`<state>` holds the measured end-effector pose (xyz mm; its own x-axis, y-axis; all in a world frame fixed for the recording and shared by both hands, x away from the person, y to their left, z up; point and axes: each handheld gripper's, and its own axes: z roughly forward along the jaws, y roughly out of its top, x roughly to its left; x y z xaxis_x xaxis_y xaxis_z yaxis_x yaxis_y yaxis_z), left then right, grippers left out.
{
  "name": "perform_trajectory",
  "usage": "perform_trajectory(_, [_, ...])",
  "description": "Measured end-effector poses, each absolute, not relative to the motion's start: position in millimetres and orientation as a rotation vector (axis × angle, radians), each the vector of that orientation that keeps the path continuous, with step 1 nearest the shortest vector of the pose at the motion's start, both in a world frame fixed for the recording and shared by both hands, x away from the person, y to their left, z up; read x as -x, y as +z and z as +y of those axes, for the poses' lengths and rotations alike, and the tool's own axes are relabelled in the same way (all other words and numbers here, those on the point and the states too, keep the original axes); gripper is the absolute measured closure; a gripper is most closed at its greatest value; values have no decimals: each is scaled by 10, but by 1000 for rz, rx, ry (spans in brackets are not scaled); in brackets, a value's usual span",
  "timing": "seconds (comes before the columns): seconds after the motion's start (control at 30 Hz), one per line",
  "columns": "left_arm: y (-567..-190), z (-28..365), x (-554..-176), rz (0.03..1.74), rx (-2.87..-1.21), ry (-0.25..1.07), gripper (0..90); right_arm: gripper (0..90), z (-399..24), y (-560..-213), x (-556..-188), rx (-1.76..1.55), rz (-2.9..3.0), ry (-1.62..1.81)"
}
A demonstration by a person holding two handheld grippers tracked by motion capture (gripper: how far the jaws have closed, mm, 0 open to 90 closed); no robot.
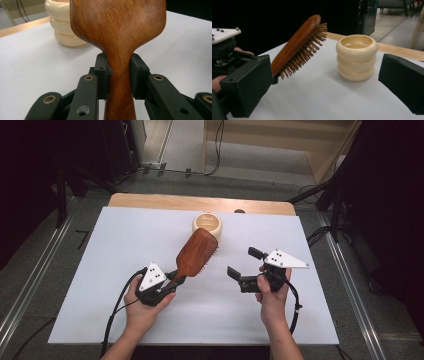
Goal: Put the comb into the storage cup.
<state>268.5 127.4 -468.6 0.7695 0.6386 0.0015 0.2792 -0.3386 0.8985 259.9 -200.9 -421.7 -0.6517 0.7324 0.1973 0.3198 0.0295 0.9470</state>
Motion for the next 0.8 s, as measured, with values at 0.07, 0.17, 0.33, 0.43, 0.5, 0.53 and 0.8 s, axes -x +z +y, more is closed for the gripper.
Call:
perform_trajectory(0.07, [-4701, 1252, -2664, 688, -1928, 441, 724, 0, -1958, -4220, -2595, -1087, 1968, 1675])
perform_trajectory(0.17, [-4717, 1226, -2646, 684, -1919, 434, 724, 0, -1875, -4246, -2596, -1115, 1985, 1697])
perform_trajectory(0.33, [-4766, 1150, -2590, 669, -1903, 411, 724, 0, -1738, -4314, -2588, -1162, 2012, 1735])
perform_trajectory(0.43, [-4785, 1121, -2572, 663, -1900, 398, 724, 0, -1648, -4350, -2591, -1165, 2032, 1741])
perform_trajectory(0.5, [-4803, 1095, -2554, 663, -1894, 386, 724, 0, -1601, -4366, -2596, -1195, 2034, 1768])
perform_trajectory(0.53, [-4811, 1082, -2545, 663, -1892, 377, 724, 0, -1582, -4374, -2605, -1206, 2035, 1785])
perform_trajectory(0.8, [-4854, 987, -2474, 642, -1884, 368, 724, 56, -1522, -4395, -2627, -1325, 1991, 1802])
